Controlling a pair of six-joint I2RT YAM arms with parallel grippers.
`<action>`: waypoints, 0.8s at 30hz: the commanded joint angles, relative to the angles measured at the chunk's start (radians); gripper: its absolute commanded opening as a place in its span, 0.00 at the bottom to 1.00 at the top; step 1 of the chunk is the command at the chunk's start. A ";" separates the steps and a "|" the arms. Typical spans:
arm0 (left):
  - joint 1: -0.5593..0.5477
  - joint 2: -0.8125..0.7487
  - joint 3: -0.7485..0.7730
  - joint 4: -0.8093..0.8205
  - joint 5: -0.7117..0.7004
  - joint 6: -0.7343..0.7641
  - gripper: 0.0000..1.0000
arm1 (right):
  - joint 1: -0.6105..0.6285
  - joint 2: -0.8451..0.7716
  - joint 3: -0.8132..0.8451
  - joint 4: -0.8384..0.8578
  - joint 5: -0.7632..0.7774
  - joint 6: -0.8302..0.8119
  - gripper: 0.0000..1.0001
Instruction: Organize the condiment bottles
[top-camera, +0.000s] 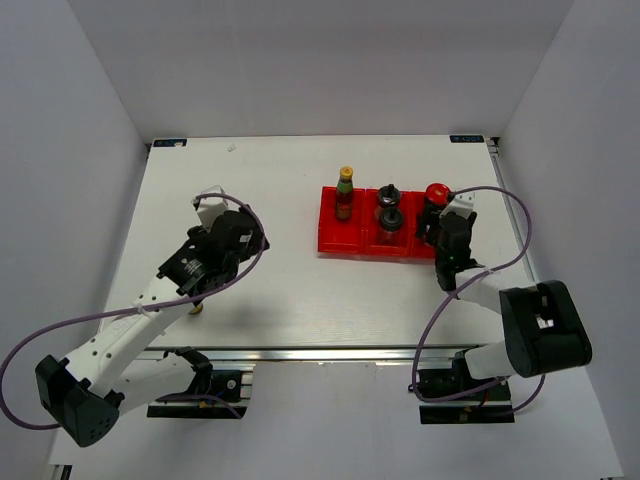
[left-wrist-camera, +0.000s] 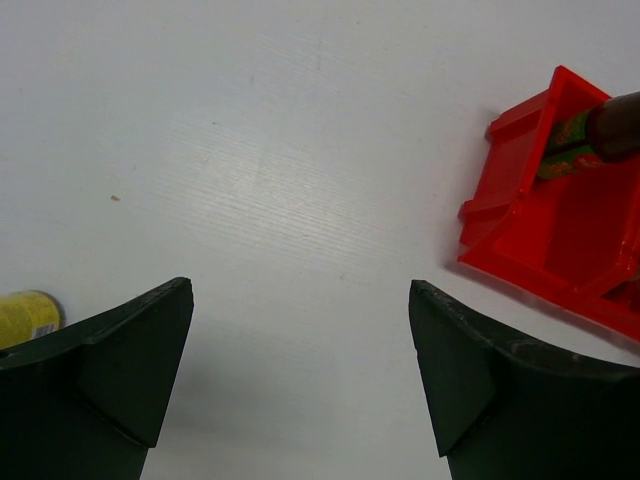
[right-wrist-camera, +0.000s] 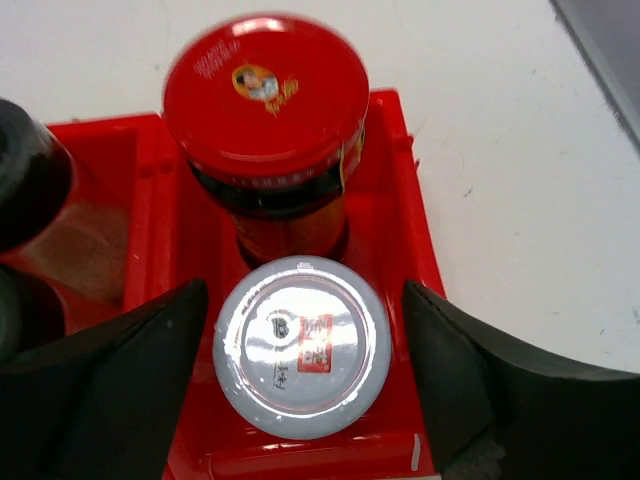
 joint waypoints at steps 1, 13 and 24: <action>-0.003 -0.036 0.023 -0.132 -0.011 -0.070 0.98 | -0.005 -0.094 0.078 -0.055 0.022 0.016 0.84; -0.003 -0.102 -0.049 -0.431 0.087 -0.341 0.98 | -0.004 -0.240 0.187 -0.434 -0.240 0.082 0.89; 0.004 0.014 -0.045 -0.618 -0.135 -0.604 0.98 | -0.005 -0.427 0.129 -0.469 -0.263 0.083 0.89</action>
